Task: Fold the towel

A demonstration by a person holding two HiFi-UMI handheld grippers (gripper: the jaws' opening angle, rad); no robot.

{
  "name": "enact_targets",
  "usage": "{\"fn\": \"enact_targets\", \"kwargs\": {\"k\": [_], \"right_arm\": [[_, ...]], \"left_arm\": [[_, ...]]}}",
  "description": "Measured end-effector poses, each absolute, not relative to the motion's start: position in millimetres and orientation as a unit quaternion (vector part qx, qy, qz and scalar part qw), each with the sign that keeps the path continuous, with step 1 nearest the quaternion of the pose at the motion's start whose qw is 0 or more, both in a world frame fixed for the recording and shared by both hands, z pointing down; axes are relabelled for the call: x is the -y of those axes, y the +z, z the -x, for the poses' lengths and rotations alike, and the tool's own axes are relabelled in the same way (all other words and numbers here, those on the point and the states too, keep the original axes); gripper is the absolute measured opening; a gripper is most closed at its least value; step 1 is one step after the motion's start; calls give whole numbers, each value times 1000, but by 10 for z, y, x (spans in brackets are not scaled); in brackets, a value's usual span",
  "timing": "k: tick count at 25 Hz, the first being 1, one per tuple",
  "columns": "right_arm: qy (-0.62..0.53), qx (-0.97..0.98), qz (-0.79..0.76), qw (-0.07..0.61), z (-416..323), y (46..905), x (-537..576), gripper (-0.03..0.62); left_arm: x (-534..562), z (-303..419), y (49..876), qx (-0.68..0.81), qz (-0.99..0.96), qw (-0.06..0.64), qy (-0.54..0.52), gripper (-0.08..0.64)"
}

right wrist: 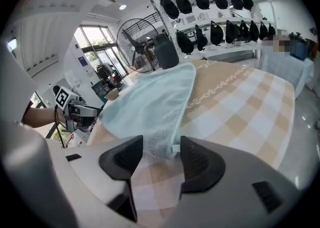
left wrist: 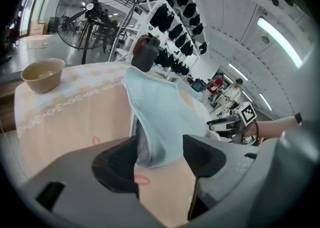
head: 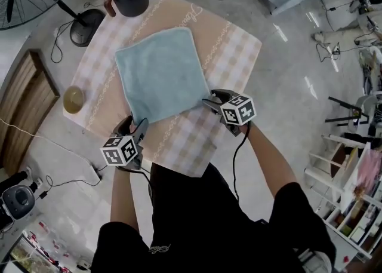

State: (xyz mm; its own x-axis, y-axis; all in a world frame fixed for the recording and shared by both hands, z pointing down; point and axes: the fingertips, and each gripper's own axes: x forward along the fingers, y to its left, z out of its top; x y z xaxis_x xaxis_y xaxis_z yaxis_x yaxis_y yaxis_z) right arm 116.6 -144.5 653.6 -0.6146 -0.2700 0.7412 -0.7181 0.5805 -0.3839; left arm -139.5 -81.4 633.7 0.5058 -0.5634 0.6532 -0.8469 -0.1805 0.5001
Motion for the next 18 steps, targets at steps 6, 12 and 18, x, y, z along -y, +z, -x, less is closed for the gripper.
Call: {"fn": "enact_targets", "kwargs": {"k": [6, 12, 18], "right_arm": [[344, 822, -305, 337, -1150, 6676, 1375, 232], [310, 826, -310, 356, -1181, 6674, 1297, 89], [295, 835, -306, 349, -1217, 6573, 1129, 55]], "left_arm": [[682, 1298, 6492, 472, -746, 434, 181, 268], [523, 1328, 6617, 477, -736, 431, 211, 166], [334, 1412, 6567, 475, -735, 438, 206, 41]]}}
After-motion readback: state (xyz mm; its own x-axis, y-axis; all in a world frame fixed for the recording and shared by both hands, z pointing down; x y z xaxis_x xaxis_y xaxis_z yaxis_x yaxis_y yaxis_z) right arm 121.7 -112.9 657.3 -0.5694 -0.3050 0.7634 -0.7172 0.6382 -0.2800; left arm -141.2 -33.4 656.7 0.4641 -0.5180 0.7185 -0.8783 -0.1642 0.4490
